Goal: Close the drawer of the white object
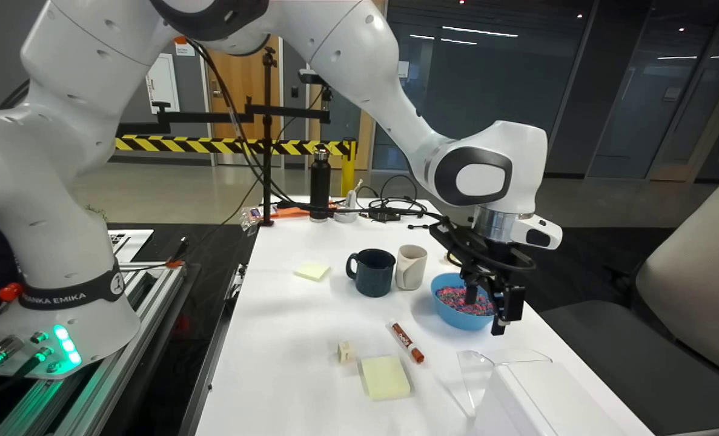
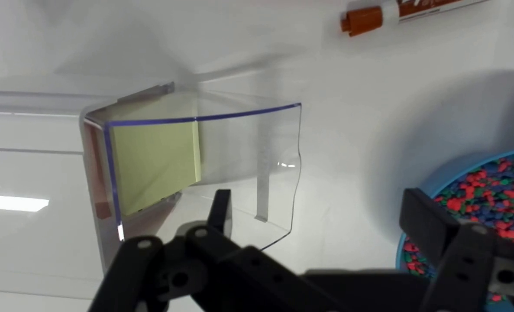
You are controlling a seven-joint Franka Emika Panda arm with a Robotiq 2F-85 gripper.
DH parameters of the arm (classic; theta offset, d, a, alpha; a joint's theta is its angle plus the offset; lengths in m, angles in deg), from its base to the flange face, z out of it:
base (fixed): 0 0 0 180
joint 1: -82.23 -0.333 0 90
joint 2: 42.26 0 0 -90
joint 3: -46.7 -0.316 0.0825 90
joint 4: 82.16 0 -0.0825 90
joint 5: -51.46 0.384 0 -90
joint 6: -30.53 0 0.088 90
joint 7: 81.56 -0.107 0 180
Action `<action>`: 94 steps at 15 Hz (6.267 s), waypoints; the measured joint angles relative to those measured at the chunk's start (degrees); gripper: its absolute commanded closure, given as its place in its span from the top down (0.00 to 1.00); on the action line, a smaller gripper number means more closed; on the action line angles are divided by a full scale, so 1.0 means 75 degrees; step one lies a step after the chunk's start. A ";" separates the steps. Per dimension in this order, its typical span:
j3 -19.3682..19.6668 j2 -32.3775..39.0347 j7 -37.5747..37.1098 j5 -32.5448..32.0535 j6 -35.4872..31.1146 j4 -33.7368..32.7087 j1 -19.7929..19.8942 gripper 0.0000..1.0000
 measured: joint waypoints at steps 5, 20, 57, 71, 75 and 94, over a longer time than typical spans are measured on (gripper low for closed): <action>0.0151 0.0102 -0.0234 -0.0425 -0.0051 -0.0080 -0.0066 1.00; 0.0517 0.0377 -0.1084 -0.1720 -0.0227 -0.0202 -0.0573 1.00; 0.0857 0.1000 -0.1384 -0.2134 -0.0541 -0.0202 -0.0947 1.00; 0.0985 0.1081 -0.1607 -0.2431 -0.0542 -0.0202 -0.0967 1.00; 0.0988 0.1137 -0.1608 -0.2463 -0.0542 -0.0203 -0.1021 1.00; 0.1178 0.1436 -0.1799 -0.2771 -0.0601 -0.0344 -0.1187 0.02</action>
